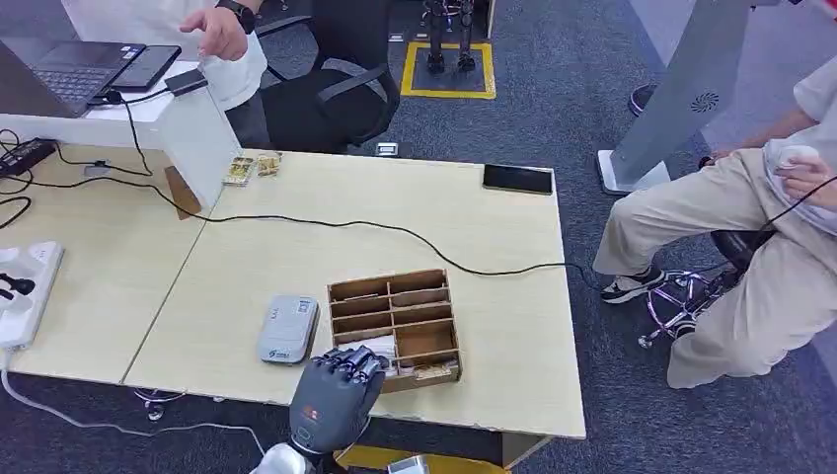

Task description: Pass the card to the sensor for recognition and then transmit it.

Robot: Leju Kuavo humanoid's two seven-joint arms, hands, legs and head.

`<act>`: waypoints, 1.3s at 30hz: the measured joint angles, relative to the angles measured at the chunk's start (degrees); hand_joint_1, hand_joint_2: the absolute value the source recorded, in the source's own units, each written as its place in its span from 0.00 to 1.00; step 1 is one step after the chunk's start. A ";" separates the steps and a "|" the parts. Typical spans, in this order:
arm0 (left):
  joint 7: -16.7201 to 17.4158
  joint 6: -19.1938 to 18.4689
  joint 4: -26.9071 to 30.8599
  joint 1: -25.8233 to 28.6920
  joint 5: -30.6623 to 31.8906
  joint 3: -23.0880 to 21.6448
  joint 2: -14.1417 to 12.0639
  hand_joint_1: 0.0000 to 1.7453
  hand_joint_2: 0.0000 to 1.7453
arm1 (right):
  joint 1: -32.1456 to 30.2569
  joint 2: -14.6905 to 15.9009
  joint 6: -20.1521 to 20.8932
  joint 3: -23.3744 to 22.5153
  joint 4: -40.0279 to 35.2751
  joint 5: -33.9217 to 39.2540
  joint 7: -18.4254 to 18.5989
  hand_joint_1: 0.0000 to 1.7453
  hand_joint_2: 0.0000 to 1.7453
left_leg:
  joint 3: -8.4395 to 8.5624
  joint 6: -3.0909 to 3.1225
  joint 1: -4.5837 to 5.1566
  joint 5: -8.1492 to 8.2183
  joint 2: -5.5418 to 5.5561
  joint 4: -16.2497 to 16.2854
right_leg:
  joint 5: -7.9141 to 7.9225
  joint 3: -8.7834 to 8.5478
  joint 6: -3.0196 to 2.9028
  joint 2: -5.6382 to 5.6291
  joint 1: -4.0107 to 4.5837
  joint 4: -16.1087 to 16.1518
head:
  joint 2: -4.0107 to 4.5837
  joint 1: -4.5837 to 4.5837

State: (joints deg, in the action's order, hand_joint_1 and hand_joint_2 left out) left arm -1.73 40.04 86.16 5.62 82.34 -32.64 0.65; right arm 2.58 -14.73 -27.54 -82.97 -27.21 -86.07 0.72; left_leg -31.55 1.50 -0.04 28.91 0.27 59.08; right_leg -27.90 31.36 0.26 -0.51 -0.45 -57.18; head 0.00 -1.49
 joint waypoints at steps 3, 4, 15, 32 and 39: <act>-10.31 0.00 2.00 1.08 -4.89 4.52 3.40 1.00 1.00 | 0.00 0.04 -0.33 0.00 0.37 0.04 0.00 0.00 1.00 | 0.00 0.00 0.00 0.00 0.00 0.00 | 0.01 0.00 0.01 0.00 0.00 0.00 | 0.00 0.00; -15.18 0.00 2.39 1.28 -7.49 6.64 5.10 1.00 1.00 | 0.01 0.04 -0.50 0.00 0.46 0.15 0.00 0.00 1.00 | 0.00 0.00 0.00 0.00 0.01 0.00 | 0.01 0.00 0.01 0.00 -0.01 0.00 | 0.00 0.00; -20.41 -0.02 2.56 -3.84 -37.53 15.00 12.51 1.00 1.00 | 0.19 0.02 -1.22 0.09 0.87 0.92 0.20 0.00 1.00 | 0.03 -0.01 0.05 -0.02 0.03 0.02 | 0.03 0.00 0.00 0.02 -0.02 0.00 | 0.00 -0.02; -9.41 -0.50 -6.41 -27.94 -46.54 14.98 11.96 1.00 1.00 | 1.85 1.75 -4.17 2.45 6.38 0.15 0.77 0.00 1.00 | 0.01 0.06 0.05 -0.10 0.01 0.05 | 0.14 0.01 0.10 0.00 -0.07 -0.01 | 0.02 -0.02; -4.52 -0.22 -14.79 -37.01 -45.36 14.98 11.13 1.00 1.00 | 2.16 2.97 -4.17 3.72 8.81 0.11 1.20 0.00 1.00 | -0.01 0.07 0.05 -0.10 0.03 0.07 | 0.14 0.01 0.10 0.01 -0.07 -0.01 | 0.02 0.00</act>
State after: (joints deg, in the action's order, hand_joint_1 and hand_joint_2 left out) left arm -6.25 39.82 71.37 -31.39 36.98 -17.66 11.78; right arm 4.74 -11.76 -31.71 -79.25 -18.40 -85.96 1.92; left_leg -31.56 1.56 0.00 28.81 0.29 59.15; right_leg -27.76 31.36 0.37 -0.50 -0.52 -57.19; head 0.02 -1.49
